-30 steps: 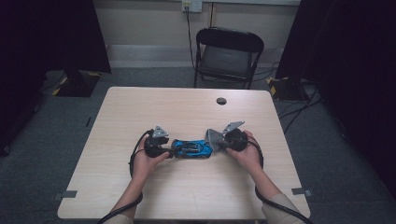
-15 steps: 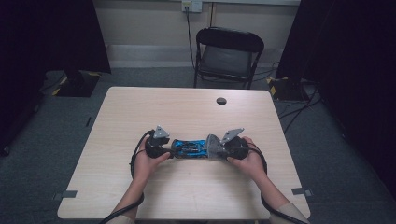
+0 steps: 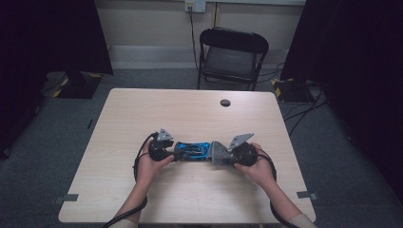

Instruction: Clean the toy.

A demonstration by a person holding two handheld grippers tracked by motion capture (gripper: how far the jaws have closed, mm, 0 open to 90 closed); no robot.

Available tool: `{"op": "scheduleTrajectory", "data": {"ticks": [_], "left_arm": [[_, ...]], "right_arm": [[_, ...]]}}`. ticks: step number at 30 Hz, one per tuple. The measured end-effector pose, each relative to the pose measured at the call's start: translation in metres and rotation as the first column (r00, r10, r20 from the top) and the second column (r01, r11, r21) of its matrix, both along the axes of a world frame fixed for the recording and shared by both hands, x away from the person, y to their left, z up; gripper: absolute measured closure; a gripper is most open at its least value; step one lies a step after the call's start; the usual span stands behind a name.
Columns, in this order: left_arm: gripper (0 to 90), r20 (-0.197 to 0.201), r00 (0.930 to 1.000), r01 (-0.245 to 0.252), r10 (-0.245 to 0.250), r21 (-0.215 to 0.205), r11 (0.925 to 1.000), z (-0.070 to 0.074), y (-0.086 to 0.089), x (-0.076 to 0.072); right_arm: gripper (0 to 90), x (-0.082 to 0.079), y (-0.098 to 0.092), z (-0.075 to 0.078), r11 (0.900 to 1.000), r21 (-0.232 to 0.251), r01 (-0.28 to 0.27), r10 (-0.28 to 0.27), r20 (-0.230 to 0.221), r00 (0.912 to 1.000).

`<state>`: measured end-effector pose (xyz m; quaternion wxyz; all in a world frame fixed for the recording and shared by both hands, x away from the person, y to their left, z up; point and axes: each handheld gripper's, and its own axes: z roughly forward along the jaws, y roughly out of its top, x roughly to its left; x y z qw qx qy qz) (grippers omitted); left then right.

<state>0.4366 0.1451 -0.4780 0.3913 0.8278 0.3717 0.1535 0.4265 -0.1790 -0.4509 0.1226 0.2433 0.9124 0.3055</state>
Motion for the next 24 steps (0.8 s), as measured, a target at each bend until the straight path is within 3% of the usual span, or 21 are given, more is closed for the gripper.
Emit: {"op": "scheduleTrajectory", "data": {"ticks": [5,9,11,17,20,24], "left_arm": [[37.4,0.005,1.0000,-0.001,0.001,-0.005,1.0000,-0.001,0.000,0.000],[37.4,-0.006,1.0000,0.001,-0.001,-0.024,0.9997,-0.002,0.000,0.000],[37.4,0.001,1.0000,0.009,-0.009,-0.009,0.9999,-0.001,0.001,0.000],[37.3,-0.003,1.0000,0.007,-0.007,-0.015,0.9999,-0.001,0.001,0.000],[37.3,0.001,1.0000,0.004,-0.004,-0.019,0.9998,-0.002,0.000,-0.001],[37.4,0.003,1.0000,0.000,0.000,-0.009,1.0000,-0.001,0.000,-0.001]], "right_arm": [[72.8,0.020,-0.010,0.011,0.994,0.031,0.107,-0.108,0.060,0.9923],[72.8,0.038,0.001,0.008,0.990,0.027,0.138,-0.139,0.079,0.9871],[72.8,0.045,0.009,0.004,0.989,0.024,0.145,-0.146,0.093,0.9848],[72.7,0.056,0.030,-0.014,0.991,-0.019,0.135,-0.134,0.071,0.9885],[72.7,0.052,0.036,-0.018,0.994,-0.047,0.102,-0.099,0.072,0.9925],[72.8,0.043,0.032,-0.015,0.996,-0.047,0.080,-0.077,0.060,0.9952]]}}
